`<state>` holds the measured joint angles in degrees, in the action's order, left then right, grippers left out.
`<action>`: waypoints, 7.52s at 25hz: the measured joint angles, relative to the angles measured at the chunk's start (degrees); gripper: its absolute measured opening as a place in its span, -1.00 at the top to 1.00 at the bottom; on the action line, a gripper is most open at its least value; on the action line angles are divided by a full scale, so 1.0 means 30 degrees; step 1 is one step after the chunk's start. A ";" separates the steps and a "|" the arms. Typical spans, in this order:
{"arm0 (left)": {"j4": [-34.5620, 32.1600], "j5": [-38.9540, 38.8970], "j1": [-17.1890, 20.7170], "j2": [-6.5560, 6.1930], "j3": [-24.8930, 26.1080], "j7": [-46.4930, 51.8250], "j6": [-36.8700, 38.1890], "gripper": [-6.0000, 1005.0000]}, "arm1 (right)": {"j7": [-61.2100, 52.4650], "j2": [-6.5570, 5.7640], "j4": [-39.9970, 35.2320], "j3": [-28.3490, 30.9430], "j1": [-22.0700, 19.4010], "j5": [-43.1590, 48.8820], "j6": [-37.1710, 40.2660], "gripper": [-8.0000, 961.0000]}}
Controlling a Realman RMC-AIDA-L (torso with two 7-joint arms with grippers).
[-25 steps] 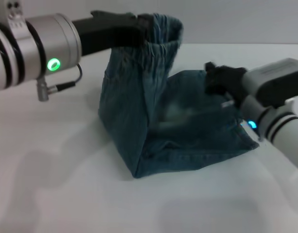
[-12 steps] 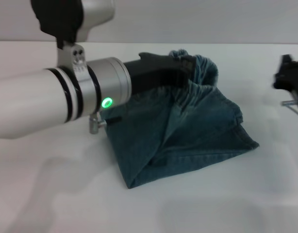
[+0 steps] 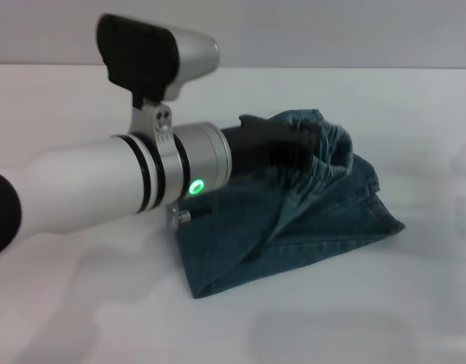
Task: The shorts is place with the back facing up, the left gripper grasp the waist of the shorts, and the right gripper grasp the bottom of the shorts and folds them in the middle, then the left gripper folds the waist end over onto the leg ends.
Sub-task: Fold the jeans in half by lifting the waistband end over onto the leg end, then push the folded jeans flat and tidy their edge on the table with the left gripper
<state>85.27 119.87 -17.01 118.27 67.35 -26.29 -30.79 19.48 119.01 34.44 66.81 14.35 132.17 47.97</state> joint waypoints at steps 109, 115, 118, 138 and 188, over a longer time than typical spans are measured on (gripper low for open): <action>0.0331 0.1397 0.8194 -0.0167 0.1346 -0.3025 1.1252 -0.69 | -0.2148 -0.1249 1.1664 -0.9753 -0.4012 0.4828 -1.0722 0.99; 0.0127 0.1383 0.7848 -0.0166 0.1344 -0.3007 1.1215 -0.69 | -0.2184 -0.0777 1.0510 -0.9687 -0.3612 0.4781 -1.0574 0.98; 0.0101 0.1381 0.7798 -0.0157 0.1340 -0.2990 1.1204 -0.69 | -0.2189 -0.0388 0.9457 -0.9530 -0.3103 0.4758 -1.0393 0.98; -0.0181 0.1352 0.7359 -0.0138 0.1153 -0.2984 1.1187 -0.69 | -0.4390 0.0074 0.4443 -0.8383 0.0754 0.4634 -0.7293 0.98; -0.3496 0.2040 0.5510 -0.0265 -0.7051 -0.1772 1.0264 0.55 | -0.2015 -0.0027 0.3112 0.0801 -0.6316 0.4674 0.1101 0.98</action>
<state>74.78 125.99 -0.48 117.48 46.19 -31.60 0.00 13.43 118.93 43.77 69.21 -4.60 146.19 51.27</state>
